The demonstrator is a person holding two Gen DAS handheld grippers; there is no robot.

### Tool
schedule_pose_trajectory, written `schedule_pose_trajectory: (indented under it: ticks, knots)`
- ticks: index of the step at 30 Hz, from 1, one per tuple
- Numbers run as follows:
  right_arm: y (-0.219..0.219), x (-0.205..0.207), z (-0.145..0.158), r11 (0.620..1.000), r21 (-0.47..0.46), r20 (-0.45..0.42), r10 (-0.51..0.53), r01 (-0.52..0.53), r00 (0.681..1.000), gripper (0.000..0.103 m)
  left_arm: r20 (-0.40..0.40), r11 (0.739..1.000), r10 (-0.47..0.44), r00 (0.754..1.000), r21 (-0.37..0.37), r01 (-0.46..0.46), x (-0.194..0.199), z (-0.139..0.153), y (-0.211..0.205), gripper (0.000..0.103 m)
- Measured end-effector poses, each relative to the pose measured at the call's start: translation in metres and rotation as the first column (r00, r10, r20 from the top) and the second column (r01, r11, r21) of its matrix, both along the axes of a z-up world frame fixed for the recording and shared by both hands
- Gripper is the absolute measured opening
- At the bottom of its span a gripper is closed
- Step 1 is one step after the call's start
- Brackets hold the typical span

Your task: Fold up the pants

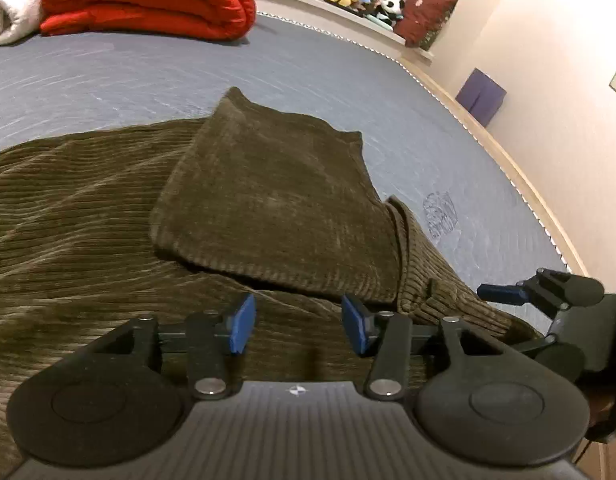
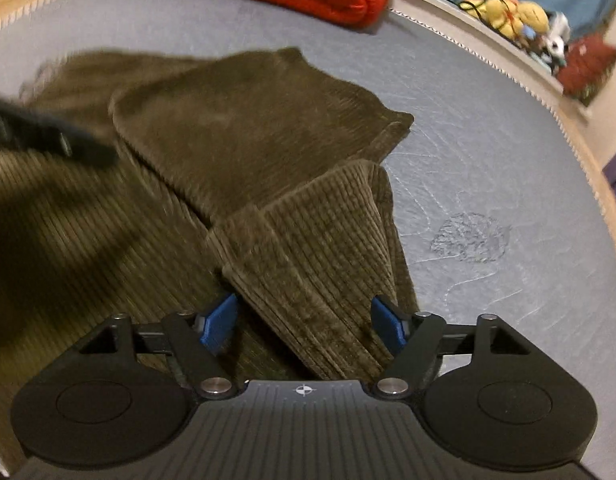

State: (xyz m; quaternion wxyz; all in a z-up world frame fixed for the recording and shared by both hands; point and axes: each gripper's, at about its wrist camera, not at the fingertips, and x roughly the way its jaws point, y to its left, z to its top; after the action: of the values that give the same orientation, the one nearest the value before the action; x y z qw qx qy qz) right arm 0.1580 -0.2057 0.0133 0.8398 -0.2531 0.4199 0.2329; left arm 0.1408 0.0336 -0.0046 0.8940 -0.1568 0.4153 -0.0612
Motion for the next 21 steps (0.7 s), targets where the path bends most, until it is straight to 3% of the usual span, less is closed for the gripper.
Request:
schedule_pose_trajectory:
  ticks: [1,2,5,9,12,14,16,18,19,21]
  knots:
    - [0.002,-0.002,-0.004,0.999,-0.044,0.021,0.011,-0.01,1.0,0.066,-0.001,1.0,0.001,1.0,-0.002,-0.001,-0.002,0.0,0.003,0.057]
    - [0.004,-0.004,-0.006,0.998,-0.068,0.036,0.019,-0.017,0.999,0.052,-0.002,1.0,0.002,1.0,-0.006,-0.002,-0.002,0.0,0.005,0.057]
    - [0.002,-0.003,-0.006,0.997,-0.075,0.036,0.011,-0.009,0.999,0.022,-0.009,1.0,0.005,1.0,-0.013,-0.005,-0.009,0.003,0.01,0.059]
    - [-0.007,-0.003,0.013,0.999,-0.024,0.084,-0.021,0.023,0.996,0.013,-0.012,1.0,0.007,1.0,-0.013,-0.007,-0.012,0.004,0.014,0.059]
    - [-0.029,-0.003,0.044,0.993,0.095,0.142,-0.088,0.075,0.986,0.012,-0.014,1.0,0.011,1.0,-0.006,-0.011,-0.014,0.003,0.016,0.059]
    - [-0.058,0.0,0.072,0.968,0.202,0.18,-0.189,0.152,0.965,0.011,-0.02,1.0,0.011,1.0,-0.002,-0.011,-0.014,0.001,0.018,0.059]
    - [-0.102,0.002,0.101,0.9,0.35,0.175,-0.337,0.261,0.925,0.01,-0.027,1.0,0.009,1.0,0.003,-0.009,-0.014,-0.001,0.018,0.059]
    - [-0.149,-0.002,0.122,0.795,0.478,0.15,-0.493,0.374,0.857,0.01,-0.029,1.0,-0.008,1.0,0.009,0.009,-0.014,-0.002,0.016,0.059]
    - [-0.176,-0.007,0.129,0.721,0.532,0.128,-0.586,0.444,0.8,0.01,-0.031,1.0,-0.022,0.999,0.015,0.023,-0.014,-0.002,0.014,0.059]
    - [-0.228,-0.021,0.137,0.556,0.599,0.069,-0.753,0.576,0.655,0.01,-0.04,0.998,-0.061,0.997,0.031,0.062,-0.014,-0.005,0.005,0.059]
